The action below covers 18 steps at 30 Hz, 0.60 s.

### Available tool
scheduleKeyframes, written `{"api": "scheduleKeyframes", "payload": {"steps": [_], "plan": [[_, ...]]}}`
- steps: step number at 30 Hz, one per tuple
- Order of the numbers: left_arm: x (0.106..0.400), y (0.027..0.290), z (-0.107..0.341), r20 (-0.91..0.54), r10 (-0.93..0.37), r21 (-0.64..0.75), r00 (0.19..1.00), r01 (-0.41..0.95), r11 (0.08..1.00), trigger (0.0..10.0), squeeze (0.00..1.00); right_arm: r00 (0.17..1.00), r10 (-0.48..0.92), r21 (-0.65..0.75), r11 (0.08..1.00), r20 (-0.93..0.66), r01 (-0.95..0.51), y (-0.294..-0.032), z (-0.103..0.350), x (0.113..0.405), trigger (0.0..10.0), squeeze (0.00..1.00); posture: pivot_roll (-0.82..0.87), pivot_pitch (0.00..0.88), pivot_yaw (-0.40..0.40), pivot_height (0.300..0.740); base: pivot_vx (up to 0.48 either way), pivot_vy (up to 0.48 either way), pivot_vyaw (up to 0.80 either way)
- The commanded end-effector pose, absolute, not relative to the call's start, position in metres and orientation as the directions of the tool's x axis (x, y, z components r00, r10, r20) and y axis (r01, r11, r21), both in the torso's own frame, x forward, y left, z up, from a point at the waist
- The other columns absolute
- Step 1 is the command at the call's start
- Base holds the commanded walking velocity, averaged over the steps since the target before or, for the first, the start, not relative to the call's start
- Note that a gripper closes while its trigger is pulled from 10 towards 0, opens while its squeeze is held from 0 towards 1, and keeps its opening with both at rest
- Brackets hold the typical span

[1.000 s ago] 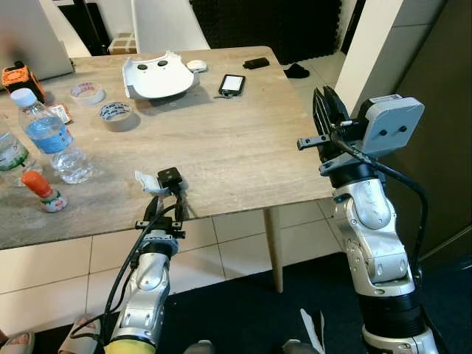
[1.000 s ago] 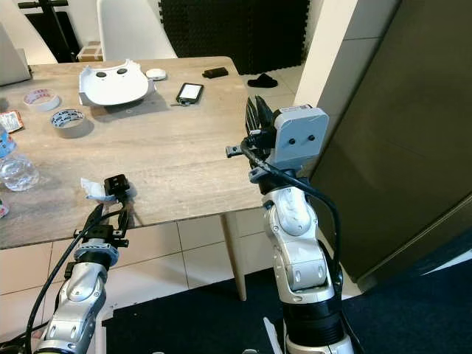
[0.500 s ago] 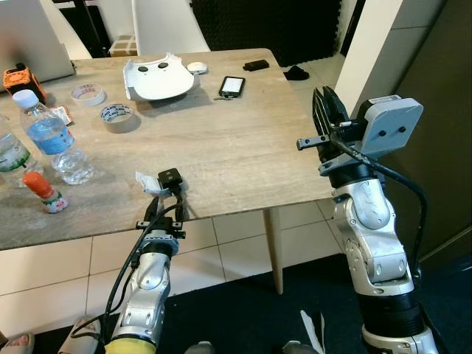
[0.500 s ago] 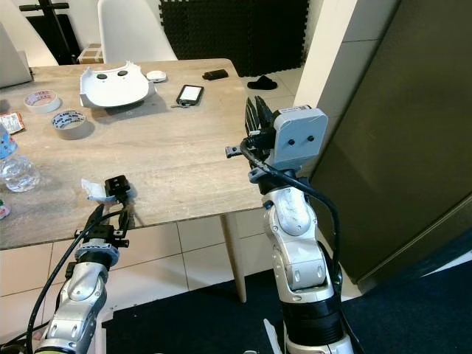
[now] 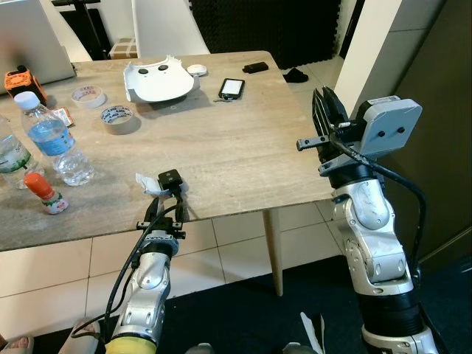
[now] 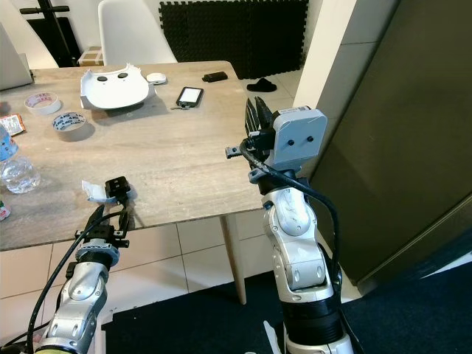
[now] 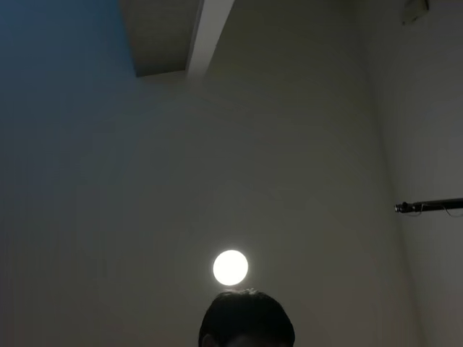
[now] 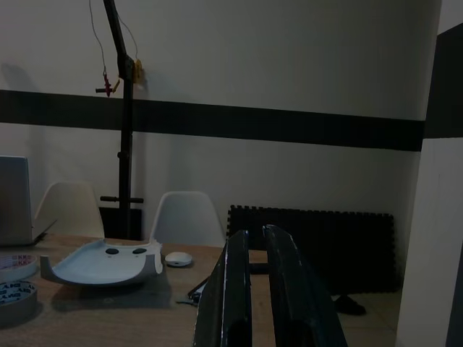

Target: Restocking fridge

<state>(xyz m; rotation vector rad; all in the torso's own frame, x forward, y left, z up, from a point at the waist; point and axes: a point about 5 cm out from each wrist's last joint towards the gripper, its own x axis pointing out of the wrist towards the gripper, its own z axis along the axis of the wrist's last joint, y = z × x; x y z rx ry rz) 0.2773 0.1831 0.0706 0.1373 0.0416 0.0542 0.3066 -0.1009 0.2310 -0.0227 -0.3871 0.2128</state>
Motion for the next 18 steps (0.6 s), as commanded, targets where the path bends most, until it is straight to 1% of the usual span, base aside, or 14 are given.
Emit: {"api": "scheduleKeyframes", "payload": {"steps": [1,12,17,18], "plan": [[0.262,0.184,0.037,-0.201,0.065,0.155,0.977,-0.033,0.987,10.0,0.00,0.907,0.212,-0.071,0.977,0.363,-0.200,-0.102,0.229,0.308,10.0,0.00,0.03,0.047,-0.046,0.740,0.000,0.000,0.00],[0.263,0.184,0.037,-0.200,0.069,0.156,0.977,-0.038,0.987,10.0,0.00,0.912,0.205,-0.069,0.979,0.356,-0.193,-0.102,0.226,0.308,10.0,0.00,0.04,0.047,-0.047,0.740,0.000,0.000,0.00],[0.263,0.184,0.037,-0.197,0.071,0.156,0.978,-0.041,0.987,10.0,0.00,0.922,0.203,-0.069,0.979,0.331,-0.191,-0.103,0.216,0.310,10.0,0.00,0.04,0.047,-0.047,0.740,0.000,0.000,0.00],[0.263,0.185,0.038,-0.196,0.072,0.156,0.978,-0.041,0.987,10.0,0.00,0.931,0.197,-0.075,0.980,0.307,-0.183,-0.104,0.208,0.311,10.0,0.00,0.04,0.047,-0.048,0.740,0.000,0.000,0.00]]}}
